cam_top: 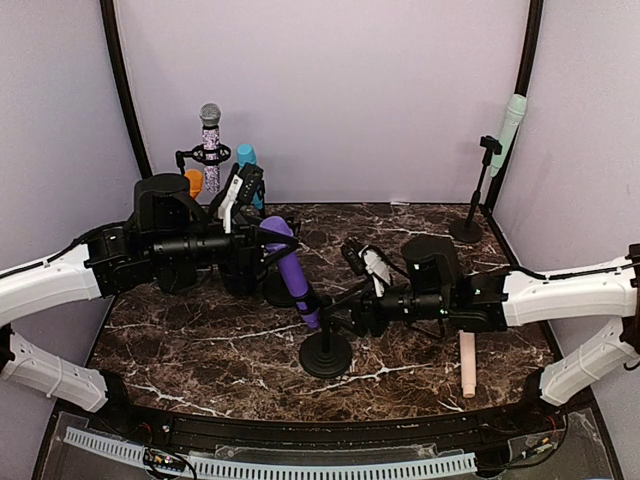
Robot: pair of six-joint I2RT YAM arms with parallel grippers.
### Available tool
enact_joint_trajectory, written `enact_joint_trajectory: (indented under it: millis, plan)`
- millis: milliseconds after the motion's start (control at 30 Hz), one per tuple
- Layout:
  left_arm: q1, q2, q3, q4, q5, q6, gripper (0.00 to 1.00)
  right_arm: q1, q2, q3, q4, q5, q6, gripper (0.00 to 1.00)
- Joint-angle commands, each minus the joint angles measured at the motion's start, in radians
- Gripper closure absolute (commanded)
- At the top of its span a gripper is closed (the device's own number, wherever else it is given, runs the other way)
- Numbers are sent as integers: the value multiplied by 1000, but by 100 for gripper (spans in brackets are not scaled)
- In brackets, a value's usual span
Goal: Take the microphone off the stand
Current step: Hold the microphone on the microphone stand, then hold the microphone stand with the microphone at the center of the board.
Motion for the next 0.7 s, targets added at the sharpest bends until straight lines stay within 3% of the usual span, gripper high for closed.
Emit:
enact_joint_trajectory:
  millis: [0, 267, 533, 667]
  plan:
    - [-6, 2, 30, 44, 14, -29, 75, -7, 34, 74, -14, -34, -72, 49]
    - [-6, 8, 35, 39, 19, -30, 80, -7, 77, 107, -26, -15, -110, 55]
    - [-6, 17, 47, 29, 22, -20, 80, -6, 88, 101, -26, -12, -114, 69]
    - [-6, 18, 51, 24, 16, -15, 81, -6, 90, 97, -25, -3, -116, 83]
